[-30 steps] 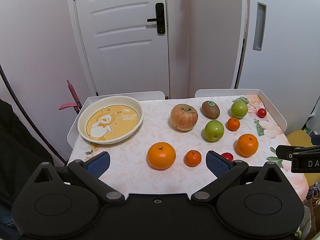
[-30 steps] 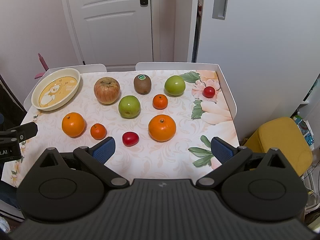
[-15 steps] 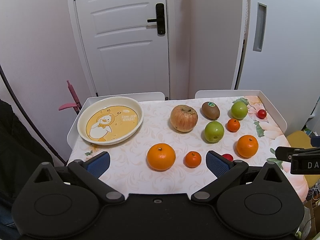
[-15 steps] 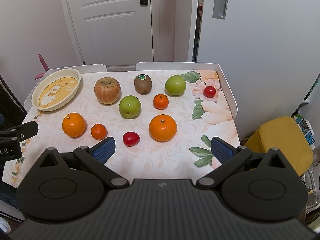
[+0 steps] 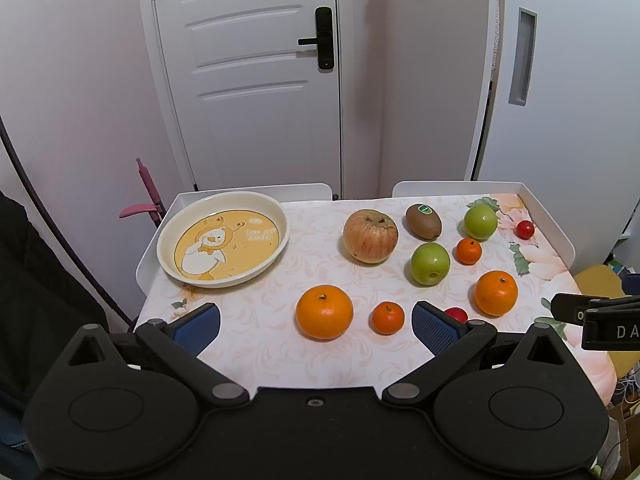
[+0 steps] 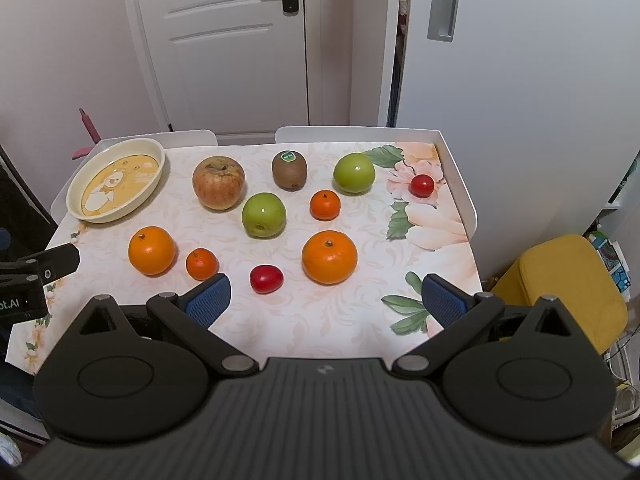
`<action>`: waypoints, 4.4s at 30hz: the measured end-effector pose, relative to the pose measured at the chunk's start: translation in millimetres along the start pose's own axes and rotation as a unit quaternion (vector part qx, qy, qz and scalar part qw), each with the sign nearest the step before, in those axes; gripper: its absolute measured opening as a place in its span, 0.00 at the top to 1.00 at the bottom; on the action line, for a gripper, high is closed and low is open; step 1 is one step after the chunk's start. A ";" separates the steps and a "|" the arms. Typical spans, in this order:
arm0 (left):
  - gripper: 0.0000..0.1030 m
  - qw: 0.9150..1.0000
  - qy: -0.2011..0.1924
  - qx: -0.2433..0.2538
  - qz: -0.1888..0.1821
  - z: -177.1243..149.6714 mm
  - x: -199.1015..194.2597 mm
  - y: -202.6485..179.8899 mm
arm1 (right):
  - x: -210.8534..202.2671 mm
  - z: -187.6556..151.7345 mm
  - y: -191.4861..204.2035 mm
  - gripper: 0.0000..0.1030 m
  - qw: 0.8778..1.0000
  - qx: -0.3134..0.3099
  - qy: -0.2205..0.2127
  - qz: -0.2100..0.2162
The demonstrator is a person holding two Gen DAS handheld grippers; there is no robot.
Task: Organize fruits
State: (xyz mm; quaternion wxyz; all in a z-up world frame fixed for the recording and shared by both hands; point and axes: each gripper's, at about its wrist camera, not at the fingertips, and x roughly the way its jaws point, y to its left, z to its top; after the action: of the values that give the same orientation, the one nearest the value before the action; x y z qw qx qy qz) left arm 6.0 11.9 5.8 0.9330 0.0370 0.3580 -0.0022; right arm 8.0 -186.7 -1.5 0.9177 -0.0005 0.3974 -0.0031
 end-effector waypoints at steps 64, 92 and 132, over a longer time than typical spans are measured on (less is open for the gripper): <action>0.36 0.991 0.012 0.105 -0.080 -35.4 159.2 7.4 | 150.2 -41.8 42.6 0.31 0.998 -0.033 0.000 0.062; 0.36 0.999 -0.011 0.040 -0.031 -27.8 102.2 38.0 | 115.6 -1.3 66.8 0.51 0.993 -0.073 -0.031 0.092; 0.36 0.994 -0.002 0.092 -0.061 89.6 261.5 169.6 | 228.3 149.6 224.5 0.51 0.994 -0.050 -0.032 0.095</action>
State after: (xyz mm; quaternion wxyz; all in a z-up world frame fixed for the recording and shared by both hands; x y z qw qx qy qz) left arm 265.4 180.6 -91.2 0.9246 0.1011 0.3556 -0.0920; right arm 274.5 36.2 -66.4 0.9249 -0.0089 0.3657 0.1040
